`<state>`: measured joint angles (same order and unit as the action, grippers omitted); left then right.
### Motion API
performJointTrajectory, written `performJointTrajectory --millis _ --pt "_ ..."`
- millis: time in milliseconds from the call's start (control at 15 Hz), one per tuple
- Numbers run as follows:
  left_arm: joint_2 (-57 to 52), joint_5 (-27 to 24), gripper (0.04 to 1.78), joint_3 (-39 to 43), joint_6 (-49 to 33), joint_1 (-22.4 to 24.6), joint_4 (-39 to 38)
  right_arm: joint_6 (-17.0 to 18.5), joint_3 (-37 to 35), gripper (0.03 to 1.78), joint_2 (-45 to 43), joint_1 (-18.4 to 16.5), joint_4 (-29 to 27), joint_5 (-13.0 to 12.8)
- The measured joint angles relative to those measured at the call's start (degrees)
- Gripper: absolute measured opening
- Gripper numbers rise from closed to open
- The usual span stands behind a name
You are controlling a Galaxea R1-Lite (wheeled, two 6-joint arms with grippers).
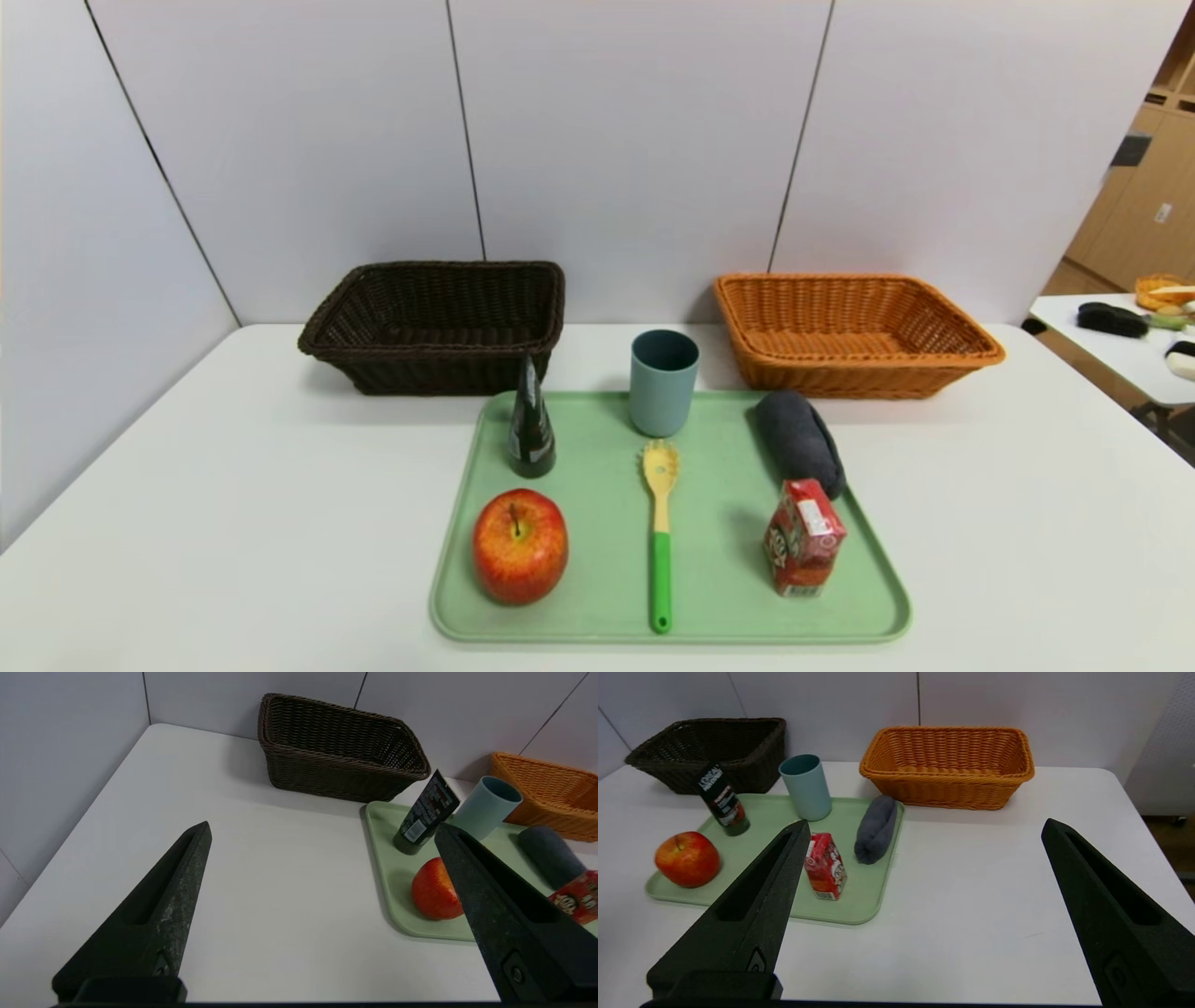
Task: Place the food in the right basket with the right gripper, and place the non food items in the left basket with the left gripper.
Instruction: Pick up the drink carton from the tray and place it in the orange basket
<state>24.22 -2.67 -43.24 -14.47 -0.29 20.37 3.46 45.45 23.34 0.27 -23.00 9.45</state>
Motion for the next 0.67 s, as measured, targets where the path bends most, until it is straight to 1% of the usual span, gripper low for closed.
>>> performJointTrajectory --millis 67,200,333,400,467,533,600,667 --pt "5.1 -0.7 1.69 -6.4 -1.1 0.0 4.3 0.6 7.1 1.71 6.0 0.0 -4.2 0.9" --pt "14.1 -2.2 1.69 -15.8 -2.4 -0.1 12.7 1.4 18.2 1.71 17.4 0.0 -10.7 2.1" --pt "21.7 -3.9 1.69 -21.1 -2.9 -0.6 19.0 1.9 26.7 1.71 27.7 0.7 -14.8 2.6" --pt "24.6 -4.4 1.69 -22.4 -3.2 -2.0 19.6 2.6 31.3 1.71 32.9 1.7 -17.4 2.6" --pt "27.4 -4.6 1.69 -23.1 -3.6 -4.0 19.6 3.9 36.0 1.71 37.5 3.4 -20.7 2.5" --pt "29.6 -4.6 1.69 -23.5 -4.1 -5.8 19.6 6.0 40.6 1.71 41.8 6.2 -24.8 2.3" --pt "31.6 -4.5 1.69 -23.6 -4.4 -7.3 19.6 8.9 44.7 1.71 45.9 9.9 -29.5 1.5" --pt "33.1 -4.2 1.69 -23.2 -4.4 -8.7 19.6 12.4 48.3 1.71 50.0 14.4 -34.3 0.2"
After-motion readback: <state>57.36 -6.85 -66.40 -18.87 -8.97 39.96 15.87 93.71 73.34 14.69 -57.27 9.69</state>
